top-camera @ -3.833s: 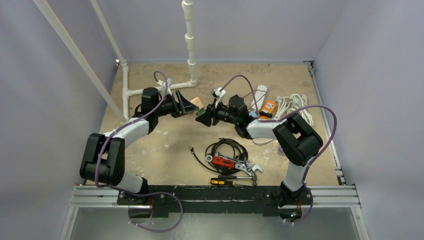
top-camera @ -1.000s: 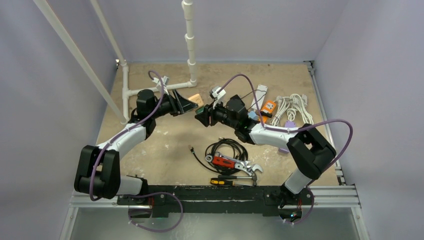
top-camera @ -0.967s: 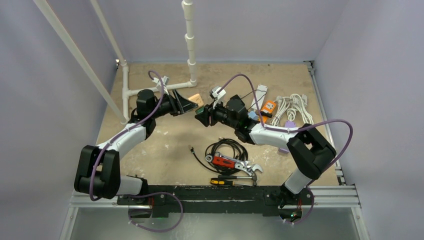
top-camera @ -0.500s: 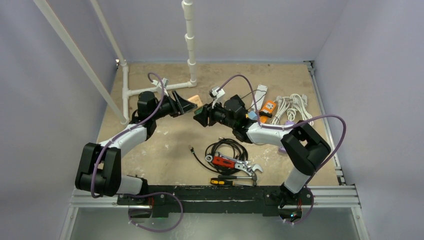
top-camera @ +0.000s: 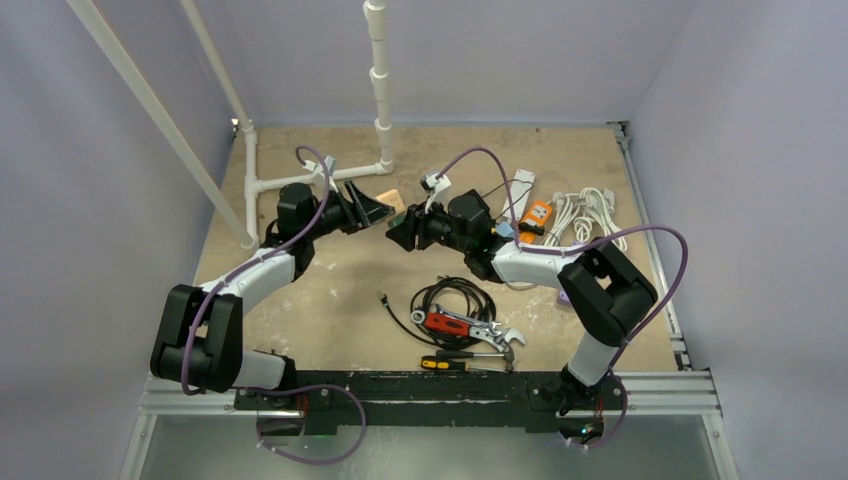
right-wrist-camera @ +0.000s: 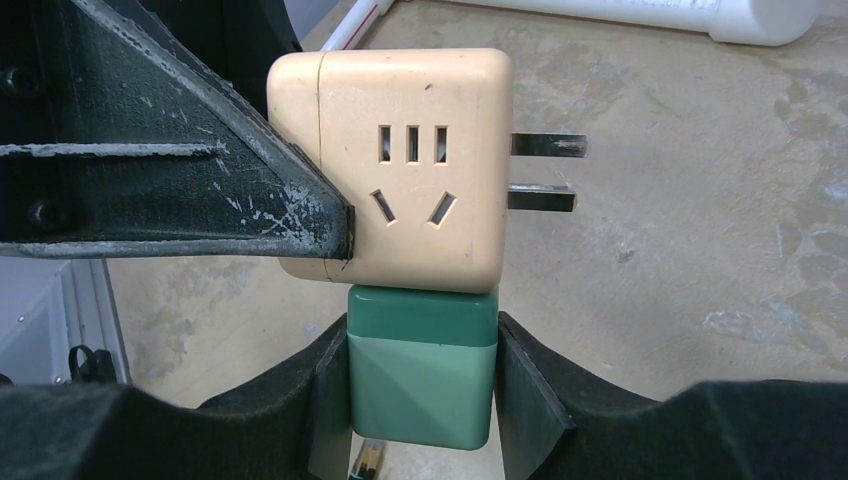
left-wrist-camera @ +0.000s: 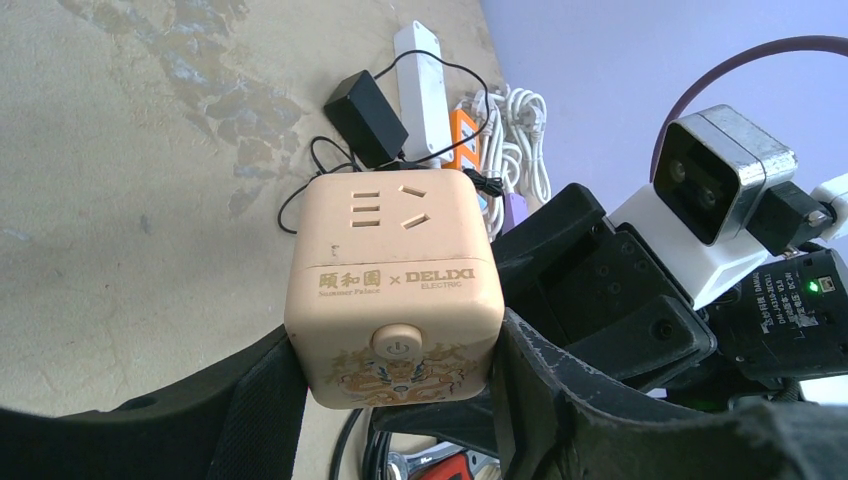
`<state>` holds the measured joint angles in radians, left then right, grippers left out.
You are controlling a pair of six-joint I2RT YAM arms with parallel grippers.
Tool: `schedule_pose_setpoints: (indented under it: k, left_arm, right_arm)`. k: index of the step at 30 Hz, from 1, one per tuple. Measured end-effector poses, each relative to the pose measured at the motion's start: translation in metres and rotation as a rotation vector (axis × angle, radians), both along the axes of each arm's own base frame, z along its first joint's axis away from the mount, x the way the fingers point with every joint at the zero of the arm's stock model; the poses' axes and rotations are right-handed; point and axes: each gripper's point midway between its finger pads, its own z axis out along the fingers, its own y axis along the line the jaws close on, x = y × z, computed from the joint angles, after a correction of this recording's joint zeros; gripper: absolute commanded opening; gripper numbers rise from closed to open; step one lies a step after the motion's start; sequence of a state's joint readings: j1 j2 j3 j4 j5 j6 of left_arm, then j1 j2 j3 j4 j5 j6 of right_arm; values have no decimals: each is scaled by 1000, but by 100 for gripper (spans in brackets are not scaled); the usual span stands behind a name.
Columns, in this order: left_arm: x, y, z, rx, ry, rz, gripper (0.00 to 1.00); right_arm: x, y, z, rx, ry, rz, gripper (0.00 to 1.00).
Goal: Pull the plug off the socket
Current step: Remove the plug from the socket.
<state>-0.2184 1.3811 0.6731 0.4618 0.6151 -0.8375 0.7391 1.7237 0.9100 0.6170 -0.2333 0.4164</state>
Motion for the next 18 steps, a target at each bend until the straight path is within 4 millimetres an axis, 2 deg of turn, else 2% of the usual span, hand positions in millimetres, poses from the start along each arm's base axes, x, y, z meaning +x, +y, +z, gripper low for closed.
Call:
schedule_pose_setpoints:
  k: [6,18]
  left_arm:
    - [0,0,0,2,-2,-1,0]
    - [-5,1,3,-10,-8,-45,0]
  right_arm:
    - [1,-1,0,-10,-31,3,0]
    - [-11,-1,3,-102,-163,47,0]
